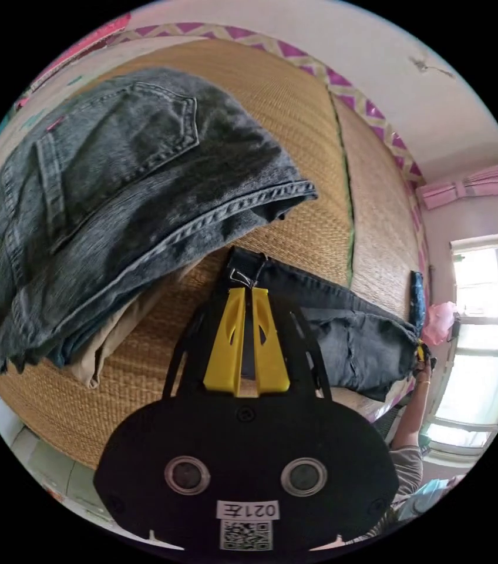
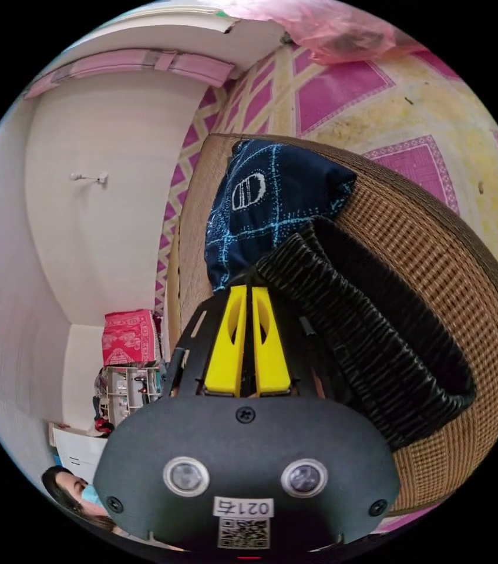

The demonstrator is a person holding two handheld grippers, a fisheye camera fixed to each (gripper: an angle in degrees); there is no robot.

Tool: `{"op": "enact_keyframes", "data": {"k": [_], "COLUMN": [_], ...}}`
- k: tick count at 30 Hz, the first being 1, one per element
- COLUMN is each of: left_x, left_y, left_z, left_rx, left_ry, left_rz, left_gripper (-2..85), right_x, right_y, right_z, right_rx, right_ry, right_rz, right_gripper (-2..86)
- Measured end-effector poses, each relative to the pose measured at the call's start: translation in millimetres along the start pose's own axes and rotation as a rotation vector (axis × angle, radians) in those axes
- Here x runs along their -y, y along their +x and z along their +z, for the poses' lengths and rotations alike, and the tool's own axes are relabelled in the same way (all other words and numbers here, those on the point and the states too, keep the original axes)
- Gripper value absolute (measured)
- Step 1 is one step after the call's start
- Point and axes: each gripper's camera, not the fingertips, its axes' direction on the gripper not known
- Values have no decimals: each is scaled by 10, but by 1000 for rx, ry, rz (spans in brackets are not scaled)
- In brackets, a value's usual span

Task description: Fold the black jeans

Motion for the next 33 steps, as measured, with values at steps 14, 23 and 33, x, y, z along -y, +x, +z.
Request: {"op": "enact_keyframes", "data": {"k": [14, 23, 33], "left_x": [574, -124, -843], "left_y": [67, -306, 1116], "left_z": [443, -94, 840], "left_rx": [-71, -478, 226], "left_ry": [-66, 367, 86], "left_rz": [80, 179, 795], "left_gripper": [-1, 47, 15], "right_x": [0, -817, -2204], "right_y": [-189, -1353, -3355], "right_z": [325, 54, 2469], "right_rx": [63, 108, -378], "right_ry": [-5, 28, -403], "right_rz": [-51, -446, -1290], "right_gripper": [10, 29, -8]}}
